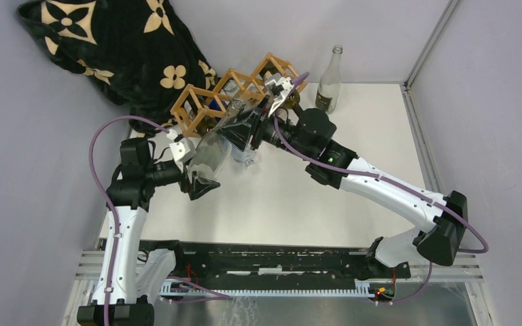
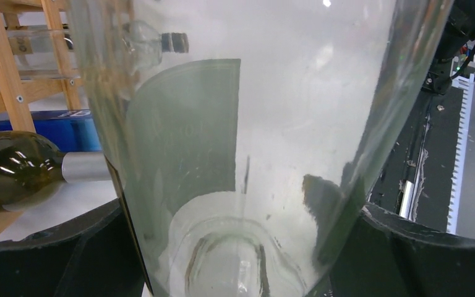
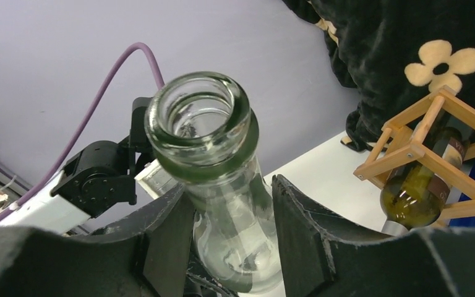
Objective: Take the wine bottle off the wine rack
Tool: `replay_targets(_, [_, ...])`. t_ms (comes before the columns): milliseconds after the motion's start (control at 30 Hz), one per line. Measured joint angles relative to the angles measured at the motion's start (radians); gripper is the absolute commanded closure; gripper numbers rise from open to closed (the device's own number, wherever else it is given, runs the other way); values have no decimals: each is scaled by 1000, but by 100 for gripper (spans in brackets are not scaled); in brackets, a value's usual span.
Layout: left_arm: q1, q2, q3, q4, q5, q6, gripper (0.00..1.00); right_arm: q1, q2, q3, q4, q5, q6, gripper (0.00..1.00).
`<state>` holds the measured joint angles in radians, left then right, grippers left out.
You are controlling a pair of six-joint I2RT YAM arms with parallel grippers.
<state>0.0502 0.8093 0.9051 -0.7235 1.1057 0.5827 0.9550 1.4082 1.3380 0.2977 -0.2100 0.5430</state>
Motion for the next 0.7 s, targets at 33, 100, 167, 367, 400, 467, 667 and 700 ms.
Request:
replay_targets(33, [0,1,0,-2,0,0,98,3,8,3,0,5,0,46])
replay_targets(100, [0,3,0,-15,0,2,98,9,23,9,0,14,-3,45])
replay_targets(167, [0,11,2,-39,0,12,98,14,36,16,-3,27,-8,45])
replay_targets(367, [5,24,3,-83,0,21,93,21,71,40,-13,57,-34,93])
replay_targets(400, [6,26,6,-99,0,20,79,21,78,52,-26,61,-51,99])
replay_targets(467, [8,31,13,-114,-6,27,19,21,93,79,-51,64,-54,100])
replay_targets(667, [6,42,45,-113,-30,58,0,27,98,134,-169,89,-118,100])
replay_targets(700, [5,42,51,-111,-39,65,0,20,97,134,-199,89,-129,100])
